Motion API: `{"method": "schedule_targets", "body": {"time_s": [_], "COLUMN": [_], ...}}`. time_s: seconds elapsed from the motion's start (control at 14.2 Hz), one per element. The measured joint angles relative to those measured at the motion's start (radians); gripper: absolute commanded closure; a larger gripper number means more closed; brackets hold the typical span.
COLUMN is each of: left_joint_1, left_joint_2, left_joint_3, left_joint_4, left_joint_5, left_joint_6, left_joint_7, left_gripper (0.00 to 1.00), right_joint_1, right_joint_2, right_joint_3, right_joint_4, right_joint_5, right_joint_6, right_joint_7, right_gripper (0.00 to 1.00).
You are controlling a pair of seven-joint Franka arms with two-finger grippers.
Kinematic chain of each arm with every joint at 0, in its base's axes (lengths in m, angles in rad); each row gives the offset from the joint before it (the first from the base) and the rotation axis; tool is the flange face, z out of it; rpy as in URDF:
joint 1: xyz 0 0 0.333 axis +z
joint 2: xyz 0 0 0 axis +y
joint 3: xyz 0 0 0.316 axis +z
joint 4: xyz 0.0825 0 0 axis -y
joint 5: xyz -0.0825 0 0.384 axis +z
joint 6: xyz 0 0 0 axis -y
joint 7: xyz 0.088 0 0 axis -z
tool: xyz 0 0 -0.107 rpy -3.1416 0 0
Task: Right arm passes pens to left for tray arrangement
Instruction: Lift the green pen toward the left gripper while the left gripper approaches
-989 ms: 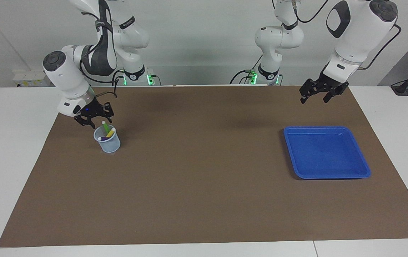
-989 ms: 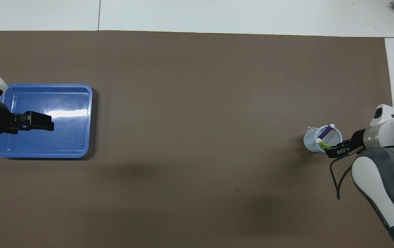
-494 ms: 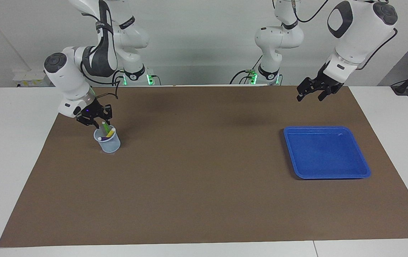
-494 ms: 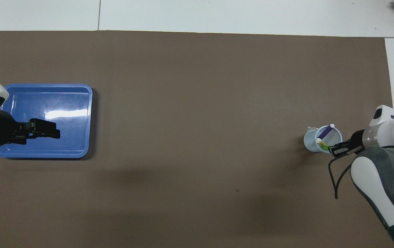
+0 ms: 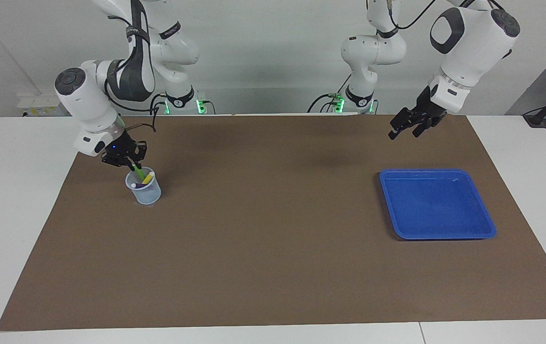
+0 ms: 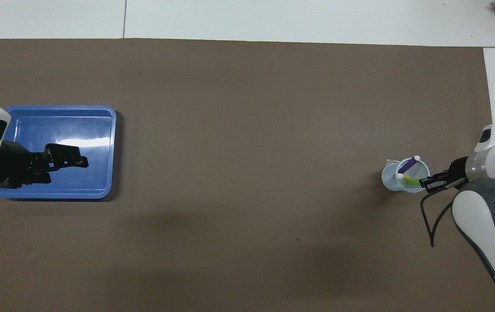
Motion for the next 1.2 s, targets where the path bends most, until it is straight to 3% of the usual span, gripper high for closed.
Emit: {"method": "schedule_targets", "body": {"time_s": [0.35, 0.57, 0.78, 1.2], "left_joint_1": [0.0, 0.0, -0.003, -0.064], "left_joint_2": [-0.007, -0.024, -0.046, -0.056], "left_joint_3": [0.0, 0.0, -0.003, -0.009], "left_joint_4": [-0.03, -0.072, -0.109, -0.162], "left_joint_5": [-0.139, -0.24, -0.32, -0.442], "left_joint_6": [0.064, 0.104, 0.152, 0.34], "left_joint_7": [-0.189, -0.318, -0.482, -0.797], "left_gripper": [0.0, 0.0, 0.0, 0.0], "right_joint_1": [0.004, 0.049, 0.123, 0.232], "right_joint_2": [-0.014, -0.015, -0.014, 0.002], "right_joint_3": [0.01, 0.016, 0.025, 0.029], "right_joint_4": [0.295, 0.386, 0.399, 0.376], "right_joint_5": [0.0, 0.012, 0.112, 0.333], "right_joint_6": [-0.312, -0.374, -0.346, -0.116], "right_joint_7": [0.0, 0.107, 0.313, 0.734], "right_gripper": [1.0, 1.0, 1.0, 1.0]}}
